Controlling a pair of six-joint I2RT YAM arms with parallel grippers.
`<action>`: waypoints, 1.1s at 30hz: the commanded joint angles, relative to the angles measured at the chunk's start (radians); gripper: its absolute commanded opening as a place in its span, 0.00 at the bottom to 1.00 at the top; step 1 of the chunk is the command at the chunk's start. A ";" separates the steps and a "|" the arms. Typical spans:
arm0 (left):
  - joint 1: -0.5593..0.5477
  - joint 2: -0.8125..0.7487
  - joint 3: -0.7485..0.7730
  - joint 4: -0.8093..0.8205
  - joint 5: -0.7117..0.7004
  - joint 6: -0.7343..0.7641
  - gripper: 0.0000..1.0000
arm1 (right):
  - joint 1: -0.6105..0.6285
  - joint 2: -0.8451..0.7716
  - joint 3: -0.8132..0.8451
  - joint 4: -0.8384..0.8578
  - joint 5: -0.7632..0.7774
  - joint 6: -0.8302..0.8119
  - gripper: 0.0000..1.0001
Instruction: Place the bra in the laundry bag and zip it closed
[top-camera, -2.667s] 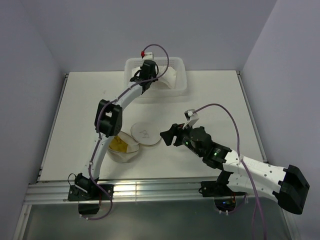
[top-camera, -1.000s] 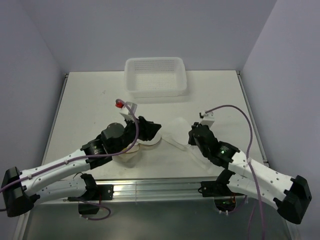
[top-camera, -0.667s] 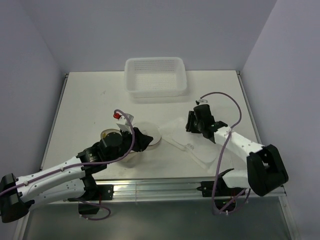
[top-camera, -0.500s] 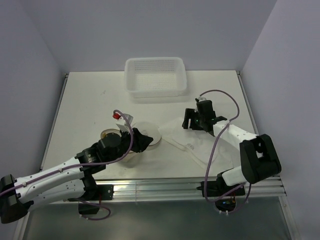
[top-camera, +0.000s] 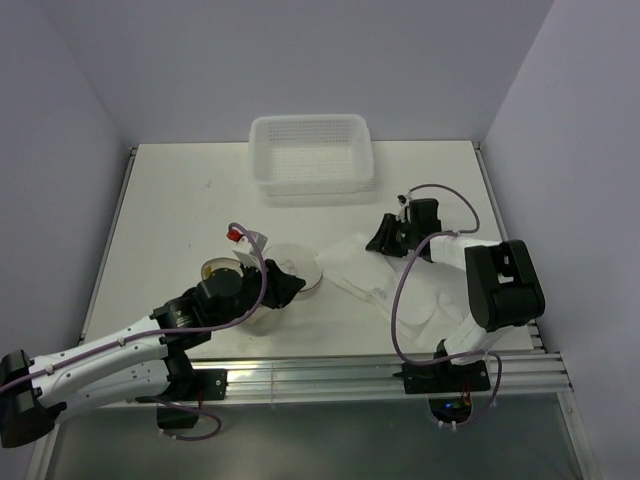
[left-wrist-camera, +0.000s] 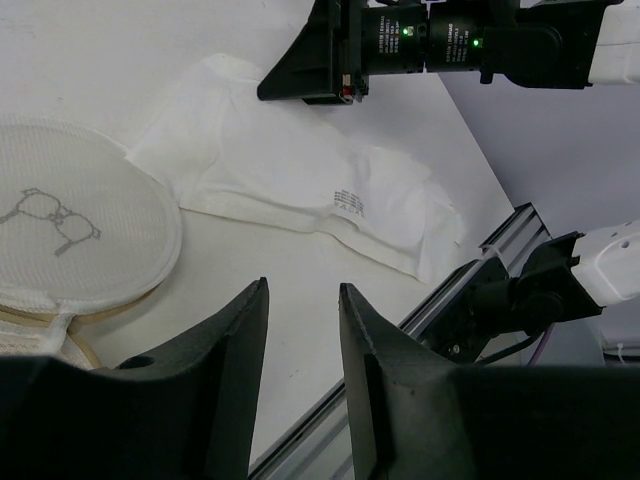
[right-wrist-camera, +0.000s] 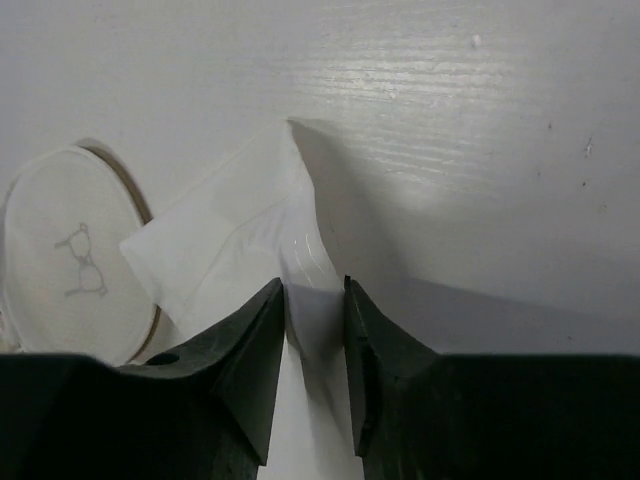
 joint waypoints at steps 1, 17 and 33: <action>-0.005 0.014 0.003 0.047 0.027 -0.006 0.40 | -0.024 -0.001 -0.027 0.101 -0.059 0.061 0.34; -0.039 0.195 0.084 0.229 0.203 0.012 0.76 | -0.067 -0.905 -0.263 0.020 0.339 0.375 0.00; -0.252 0.397 0.102 0.542 0.015 0.185 0.86 | -0.058 -1.184 -0.188 -0.013 0.175 0.661 0.00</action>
